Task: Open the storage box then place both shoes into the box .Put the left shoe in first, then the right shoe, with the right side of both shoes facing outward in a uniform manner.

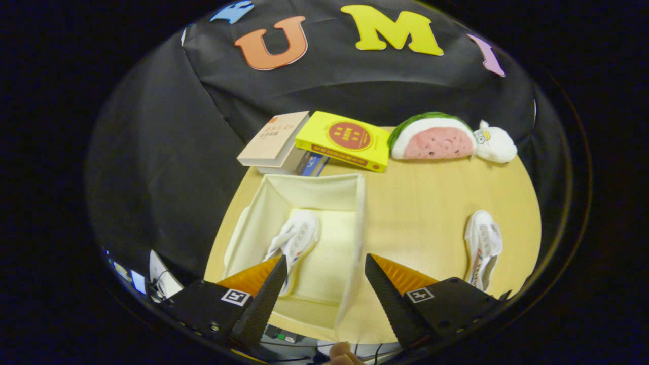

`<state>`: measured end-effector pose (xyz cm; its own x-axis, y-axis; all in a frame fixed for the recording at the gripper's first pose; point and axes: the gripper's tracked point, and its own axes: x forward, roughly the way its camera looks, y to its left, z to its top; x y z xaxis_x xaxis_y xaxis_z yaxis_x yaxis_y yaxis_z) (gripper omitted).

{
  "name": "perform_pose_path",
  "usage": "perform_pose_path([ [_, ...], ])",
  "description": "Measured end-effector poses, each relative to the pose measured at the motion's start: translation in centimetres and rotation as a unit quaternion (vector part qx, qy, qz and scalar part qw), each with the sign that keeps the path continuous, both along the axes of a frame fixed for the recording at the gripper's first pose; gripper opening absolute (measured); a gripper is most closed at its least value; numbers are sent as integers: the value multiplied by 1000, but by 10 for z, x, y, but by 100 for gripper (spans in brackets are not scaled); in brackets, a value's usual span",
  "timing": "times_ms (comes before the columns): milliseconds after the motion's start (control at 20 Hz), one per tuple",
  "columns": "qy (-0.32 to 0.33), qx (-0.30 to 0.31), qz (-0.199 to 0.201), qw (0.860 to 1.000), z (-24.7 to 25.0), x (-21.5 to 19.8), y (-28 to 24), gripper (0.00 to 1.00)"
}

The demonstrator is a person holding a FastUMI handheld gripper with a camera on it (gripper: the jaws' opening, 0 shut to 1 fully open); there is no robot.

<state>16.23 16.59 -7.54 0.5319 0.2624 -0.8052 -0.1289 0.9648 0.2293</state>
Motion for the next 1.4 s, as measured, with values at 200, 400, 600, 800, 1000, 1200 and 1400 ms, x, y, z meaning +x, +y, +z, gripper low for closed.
perform_pose_path([
  [200, 1, -62, -30, 998, -22, 1, -96, 95],
  [400, 23, -99, -66, 993, -53, -7, -178, 95],
  [600, 47, -142, -76, 986, -87, -16, -243, 95],
  [800, 74, -175, -102, 976, -113, -21, -295, 95],
  [1000, 103, -165, -112, 975, -136, -25, -311, 94],
  [1200, 96, -188, -143, 967, -158, 0, -331, 89],
  [1400, 116, -152, -156, 969, -180, 12, -322, 66],
])
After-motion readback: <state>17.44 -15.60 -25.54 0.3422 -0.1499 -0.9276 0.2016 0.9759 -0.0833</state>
